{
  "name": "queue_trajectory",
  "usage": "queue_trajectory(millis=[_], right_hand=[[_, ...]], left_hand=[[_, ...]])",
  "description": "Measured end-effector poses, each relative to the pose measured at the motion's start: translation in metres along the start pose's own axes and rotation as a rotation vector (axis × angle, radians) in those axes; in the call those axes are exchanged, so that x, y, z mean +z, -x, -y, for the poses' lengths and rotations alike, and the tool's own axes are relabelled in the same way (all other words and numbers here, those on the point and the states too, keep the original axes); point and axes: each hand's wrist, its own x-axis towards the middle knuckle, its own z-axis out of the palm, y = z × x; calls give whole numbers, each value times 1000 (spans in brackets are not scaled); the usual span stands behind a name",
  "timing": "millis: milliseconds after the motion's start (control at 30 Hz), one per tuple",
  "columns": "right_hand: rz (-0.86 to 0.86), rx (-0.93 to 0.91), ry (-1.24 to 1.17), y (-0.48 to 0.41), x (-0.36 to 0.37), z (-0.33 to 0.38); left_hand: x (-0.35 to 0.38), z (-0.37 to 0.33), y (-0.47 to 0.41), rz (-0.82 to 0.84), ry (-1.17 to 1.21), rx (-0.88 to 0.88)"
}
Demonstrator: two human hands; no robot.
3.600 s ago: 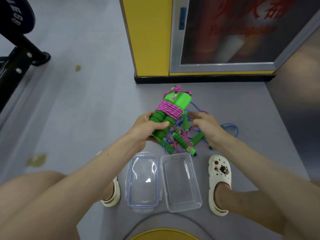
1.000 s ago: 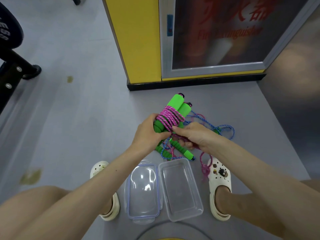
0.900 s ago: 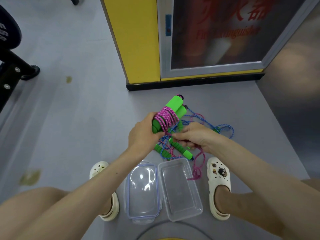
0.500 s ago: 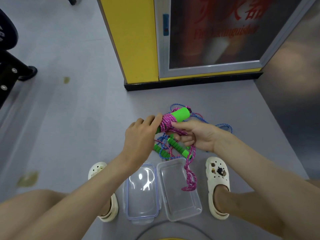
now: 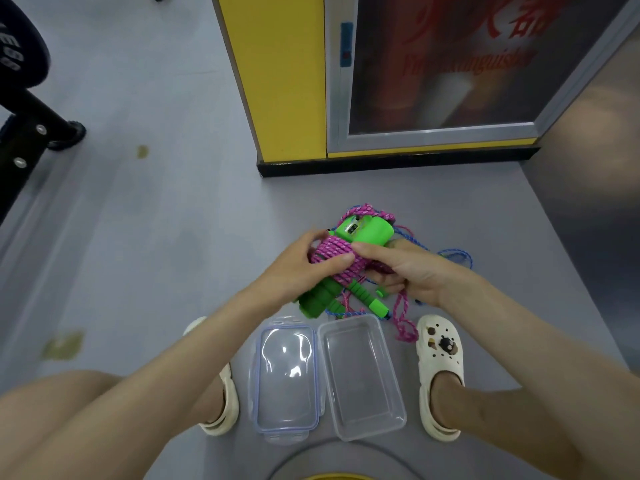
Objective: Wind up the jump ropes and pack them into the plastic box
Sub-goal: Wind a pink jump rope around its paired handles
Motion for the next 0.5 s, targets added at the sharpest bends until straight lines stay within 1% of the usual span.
queue_trajectory(millis=[67,100,133,200,267,333,433,500], right_hand=[[59,-20,11,3,3,1],[71,-24,22,4,3,2],[71,-24,27,4,4,3],[27,-13,26,3,7,3],[-65,1,83,1,12,0],[-141,15,177,-2,16,-3],[-185,65,266,-5,18,-5],[-181,81,284,-6,21,-4]], left_hand=[[-4,-1,3,155,200,-101],[-4,1,5,195,254,-118],[-4,3,7,201,286,-119],[-4,6,7,119,284,-94],[-6,9,3,-29,148,-46],[-6,12,-1,-177,-112,21],[-1,13,0,-341,-435,67],[2,12,2,-426,-538,78]])
